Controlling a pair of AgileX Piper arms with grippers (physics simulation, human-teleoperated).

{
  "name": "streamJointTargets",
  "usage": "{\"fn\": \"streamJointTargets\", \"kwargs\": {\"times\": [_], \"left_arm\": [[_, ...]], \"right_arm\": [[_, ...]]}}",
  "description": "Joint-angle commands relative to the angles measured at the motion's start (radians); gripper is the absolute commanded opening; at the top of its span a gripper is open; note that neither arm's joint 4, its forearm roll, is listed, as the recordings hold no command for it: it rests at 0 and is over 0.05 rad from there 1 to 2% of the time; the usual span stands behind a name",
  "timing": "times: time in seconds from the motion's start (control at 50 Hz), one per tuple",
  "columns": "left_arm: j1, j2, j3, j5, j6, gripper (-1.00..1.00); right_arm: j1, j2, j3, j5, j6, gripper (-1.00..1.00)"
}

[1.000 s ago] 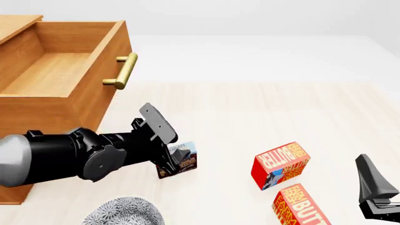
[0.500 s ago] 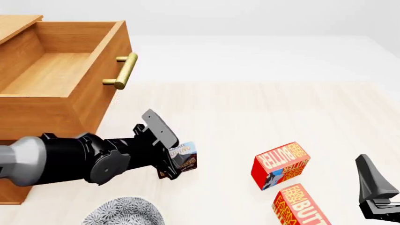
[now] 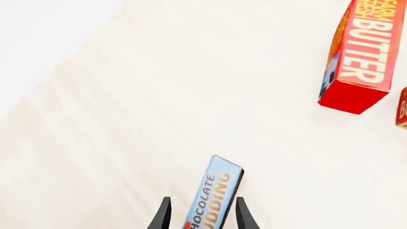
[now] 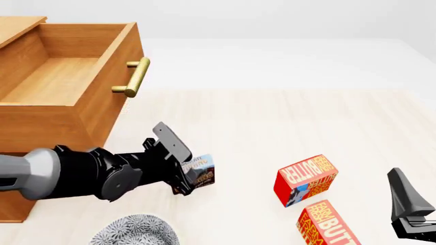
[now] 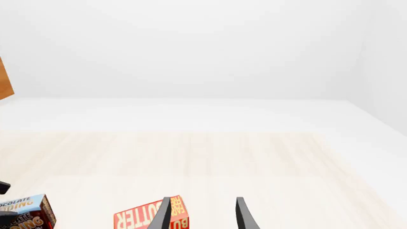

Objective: Put the chocolate pudding in the top drawer of the cabinet and close it.

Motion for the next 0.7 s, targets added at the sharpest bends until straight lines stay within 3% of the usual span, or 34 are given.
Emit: {"fn": "streamJointTargets", "kwargs": {"times": [0.02,0.7], "left_arm": [[-0.003,0.028,0.007,-0.023,-0.003,1.00],[-0.016,0.096,0.019,-0.081,-0.037,1.00]], "right_arm": [[0.000,0.000,0.000,0.000,0.000,1.00],[0.000,0.000,0.000,0.000,0.000,1.00]]}}
